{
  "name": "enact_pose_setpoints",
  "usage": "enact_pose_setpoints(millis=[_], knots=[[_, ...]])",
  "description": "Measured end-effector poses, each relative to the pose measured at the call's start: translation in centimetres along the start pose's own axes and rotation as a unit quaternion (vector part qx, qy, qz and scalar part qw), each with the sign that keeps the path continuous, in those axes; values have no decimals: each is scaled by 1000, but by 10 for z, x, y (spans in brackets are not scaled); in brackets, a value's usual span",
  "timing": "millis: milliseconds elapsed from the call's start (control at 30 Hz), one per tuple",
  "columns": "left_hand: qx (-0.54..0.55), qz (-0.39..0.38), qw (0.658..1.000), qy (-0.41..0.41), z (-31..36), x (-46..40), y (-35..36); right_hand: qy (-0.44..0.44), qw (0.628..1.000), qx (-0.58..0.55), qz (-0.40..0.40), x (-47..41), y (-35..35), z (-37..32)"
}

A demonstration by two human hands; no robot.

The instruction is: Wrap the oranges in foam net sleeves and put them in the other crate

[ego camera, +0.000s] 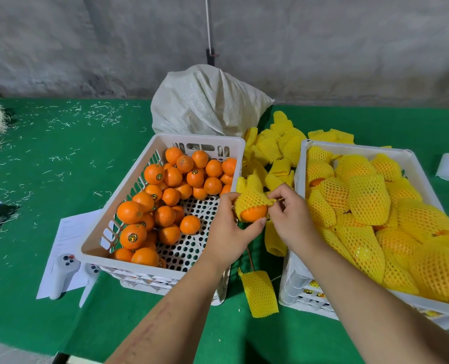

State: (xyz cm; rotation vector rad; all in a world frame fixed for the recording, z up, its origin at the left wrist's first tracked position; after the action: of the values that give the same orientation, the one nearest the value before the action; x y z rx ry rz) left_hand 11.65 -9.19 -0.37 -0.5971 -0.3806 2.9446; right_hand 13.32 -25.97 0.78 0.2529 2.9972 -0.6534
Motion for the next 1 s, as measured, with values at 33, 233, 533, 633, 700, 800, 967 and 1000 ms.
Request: enact_pose_setpoints(millis=[33, 233, 533, 633, 700, 800, 967, 1000], knots=[[-18, -5, 1000, 9, 2, 0, 0, 0, 1000, 8, 9, -1, -2, 0], [-62, 80, 995, 5, -1, -2, -18, -62, 998, 28, 14, 6, -2, -20], [-9, 93, 995, -24, -14, 0, -22, -3, 987, 126, -102, 13, 24, -17], [-18, 72, 997, -15, -10, -1, -20, 1, 987, 109, -118, 13, 27, -15], [-6, 53, 998, -21, -12, -1, -17, 0, 989, 93, -115, 12, 27, -13], [-12, 67, 998, -2, -10, -1, -19, 7, 996, 47, -79, 6, 20, -6], [-5, 131, 991, -16, -17, 0, -30, -20, 997, 29, -71, 9, 19, -11], [-10, 133, 991, -14, -17, 0, -30, -14, 997, 29, -73, 9, 19, -11]])
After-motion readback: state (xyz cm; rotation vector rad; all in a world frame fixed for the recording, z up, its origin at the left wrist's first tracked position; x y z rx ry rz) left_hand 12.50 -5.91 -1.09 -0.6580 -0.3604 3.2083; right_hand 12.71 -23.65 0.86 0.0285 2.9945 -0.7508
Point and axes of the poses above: each hand's wrist, its own x-axis away from the middle knuckle, its own y-axis out of the palm, z = x × y, the point moved 10 cm from there along -x, towards the middle knuckle, and after that the axes turned 10 degrees about y, right-handed, at the moved point
